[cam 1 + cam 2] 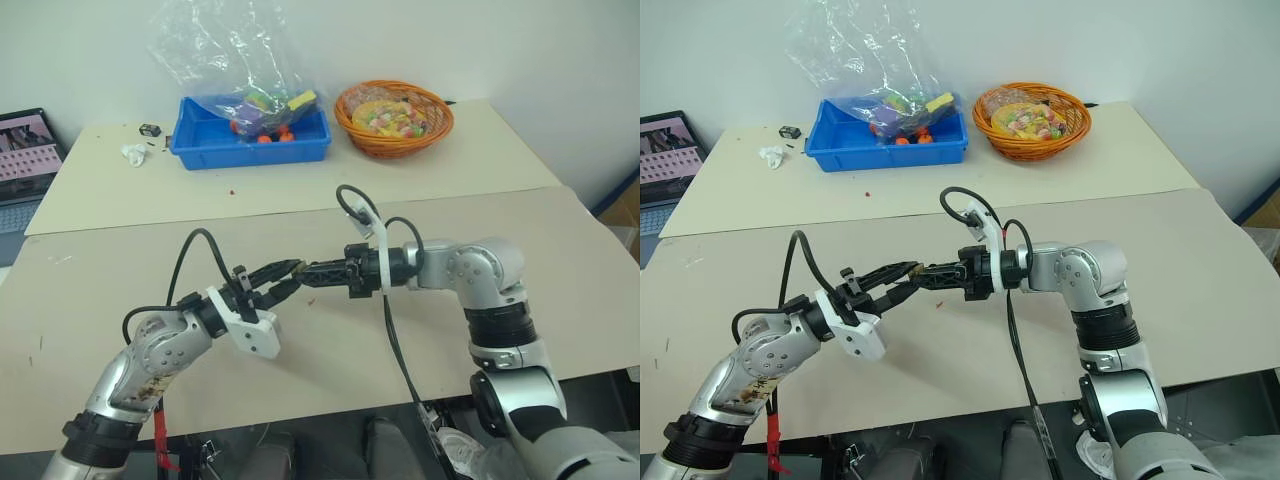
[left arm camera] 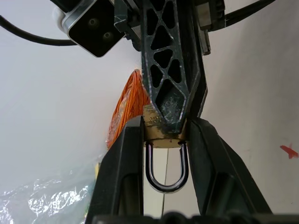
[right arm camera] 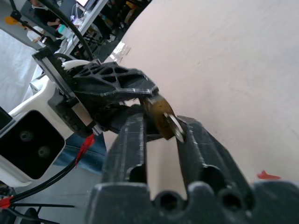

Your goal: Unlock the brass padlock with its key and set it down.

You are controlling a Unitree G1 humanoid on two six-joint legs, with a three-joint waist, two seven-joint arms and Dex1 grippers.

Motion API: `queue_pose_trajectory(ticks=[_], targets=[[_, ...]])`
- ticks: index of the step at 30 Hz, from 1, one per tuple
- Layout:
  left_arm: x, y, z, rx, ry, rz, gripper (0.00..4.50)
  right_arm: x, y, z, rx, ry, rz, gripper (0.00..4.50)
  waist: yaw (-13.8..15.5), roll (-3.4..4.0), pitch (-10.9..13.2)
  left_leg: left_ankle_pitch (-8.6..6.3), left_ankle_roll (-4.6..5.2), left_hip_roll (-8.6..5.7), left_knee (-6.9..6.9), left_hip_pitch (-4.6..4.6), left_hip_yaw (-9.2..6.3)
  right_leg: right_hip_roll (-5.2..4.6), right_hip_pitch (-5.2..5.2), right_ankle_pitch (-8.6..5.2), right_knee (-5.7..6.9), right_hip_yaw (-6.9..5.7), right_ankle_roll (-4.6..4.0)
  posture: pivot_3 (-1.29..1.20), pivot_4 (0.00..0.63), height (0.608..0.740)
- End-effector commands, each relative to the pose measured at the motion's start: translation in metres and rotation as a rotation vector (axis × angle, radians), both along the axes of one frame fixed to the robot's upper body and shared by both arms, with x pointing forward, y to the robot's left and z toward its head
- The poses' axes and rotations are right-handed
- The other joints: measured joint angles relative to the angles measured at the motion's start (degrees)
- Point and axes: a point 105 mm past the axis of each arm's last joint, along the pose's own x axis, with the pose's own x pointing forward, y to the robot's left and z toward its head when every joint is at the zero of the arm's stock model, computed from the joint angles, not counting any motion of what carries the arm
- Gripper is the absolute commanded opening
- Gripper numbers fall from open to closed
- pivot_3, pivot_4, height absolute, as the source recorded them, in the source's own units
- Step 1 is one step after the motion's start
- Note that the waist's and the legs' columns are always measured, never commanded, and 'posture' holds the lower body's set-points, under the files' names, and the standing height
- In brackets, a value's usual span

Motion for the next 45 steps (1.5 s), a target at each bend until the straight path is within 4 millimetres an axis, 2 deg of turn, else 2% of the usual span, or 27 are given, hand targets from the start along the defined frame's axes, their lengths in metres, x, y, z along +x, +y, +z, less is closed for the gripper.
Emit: queue_pose_trajectory(ticks=[1, 45], targets=[[-0.0065, -0.0052, 0.0089, -0.008, -0.039, -0.031, 0.81, -0.0001, 0.0015, 0.0161, 0.034, -0.041, 0.012, 0.20, 0.0, 0.00, 0.0, 0.00, 0.00, 0.00, 0.00, 0.00, 0.00, 0.00, 0.00, 0.00, 0.00, 0.00, 0.00, 0.00, 0.150, 0.740], [-0.0073, -0.0069, 0.0085, -0.010, -0.032, -0.047, 0.81, 0.0027, 0.0065, 0.0260, 0.084, -0.019, -0.010, 0.19, -0.1, 0.01, 0.0, 0.00, 0.00, 0.00, -0.01, 0.00, 0.00, 0.00, -0.01, 0.00, 0.00, 0.00, 0.00, 0.00, 0.150, 0.740]])
